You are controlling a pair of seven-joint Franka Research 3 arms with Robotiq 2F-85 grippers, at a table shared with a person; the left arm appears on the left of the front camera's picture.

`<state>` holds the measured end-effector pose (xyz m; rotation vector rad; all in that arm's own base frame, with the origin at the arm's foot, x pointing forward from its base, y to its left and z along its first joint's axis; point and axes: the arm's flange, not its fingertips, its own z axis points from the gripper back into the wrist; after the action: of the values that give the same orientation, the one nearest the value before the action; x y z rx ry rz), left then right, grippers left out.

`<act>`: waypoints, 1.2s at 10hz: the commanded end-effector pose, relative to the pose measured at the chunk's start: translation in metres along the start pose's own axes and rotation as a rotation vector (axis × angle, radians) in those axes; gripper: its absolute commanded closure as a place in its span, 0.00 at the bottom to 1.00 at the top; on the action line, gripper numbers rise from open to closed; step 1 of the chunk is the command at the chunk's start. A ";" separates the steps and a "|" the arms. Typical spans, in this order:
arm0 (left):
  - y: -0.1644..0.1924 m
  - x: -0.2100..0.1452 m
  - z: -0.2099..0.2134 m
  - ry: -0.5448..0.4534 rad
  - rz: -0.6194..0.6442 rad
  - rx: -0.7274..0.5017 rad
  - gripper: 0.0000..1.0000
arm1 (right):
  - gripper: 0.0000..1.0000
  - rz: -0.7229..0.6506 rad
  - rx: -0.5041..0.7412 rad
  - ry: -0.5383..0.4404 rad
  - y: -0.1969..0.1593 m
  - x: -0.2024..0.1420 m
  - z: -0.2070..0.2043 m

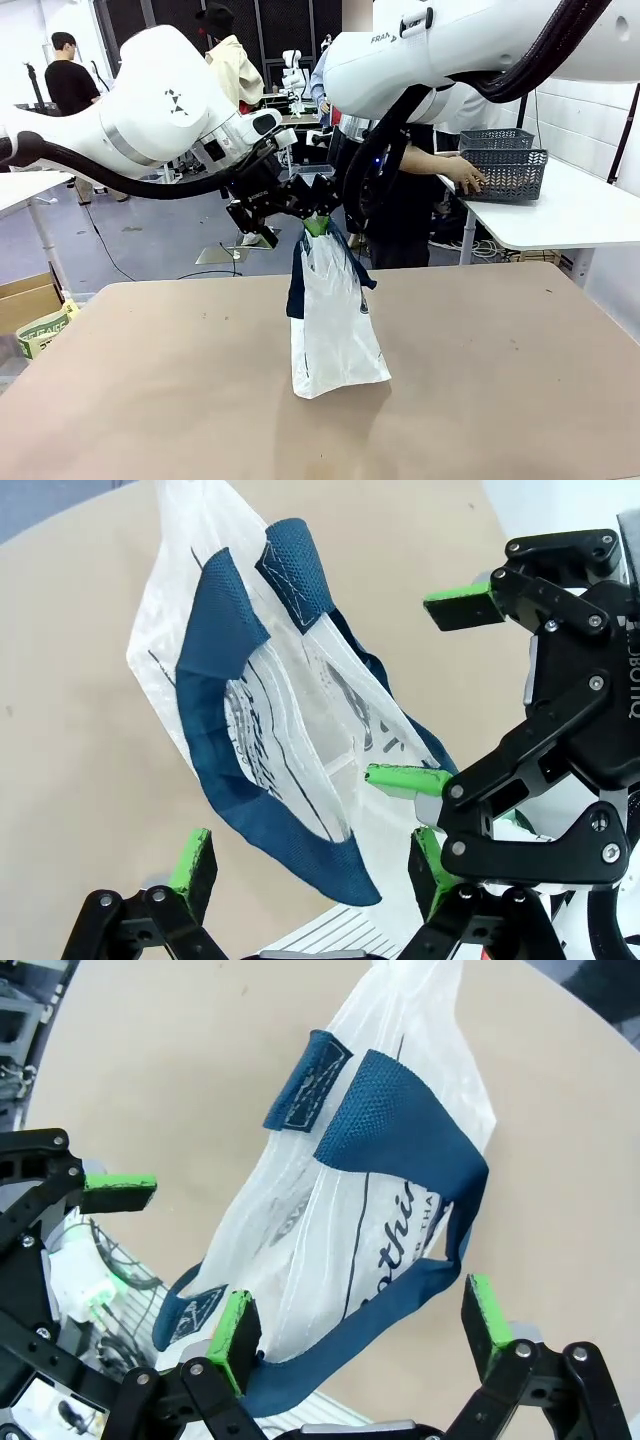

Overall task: Transfer purchased items from the store into the shopping bag.
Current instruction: Open the Reusable shopping bag in the center of the table.

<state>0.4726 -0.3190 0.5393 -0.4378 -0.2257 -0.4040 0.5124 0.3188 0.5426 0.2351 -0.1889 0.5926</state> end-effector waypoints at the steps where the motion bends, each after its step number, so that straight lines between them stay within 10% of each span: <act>1: 0.003 0.015 -0.007 -0.006 0.041 0.029 0.00 | 0.00 -0.018 -0.038 0.028 0.000 0.015 -0.004; 5: 0.011 0.019 -0.017 0.006 0.055 0.077 0.00 | 0.00 0.016 -0.055 0.039 0.001 0.019 -0.010; 10: 0.021 0.009 -0.019 -0.022 0.049 0.129 0.89 | 0.89 0.074 -0.054 0.008 -0.004 0.005 -0.022; 12: 0.026 0.003 -0.016 -0.025 0.058 0.122 1.00 | 1.00 0.060 -0.067 0.013 -0.008 -0.008 -0.020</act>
<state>0.4966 -0.3125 0.5178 -0.3249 -0.2469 -0.3614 0.5236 0.3251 0.5256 0.1690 -0.1835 0.6498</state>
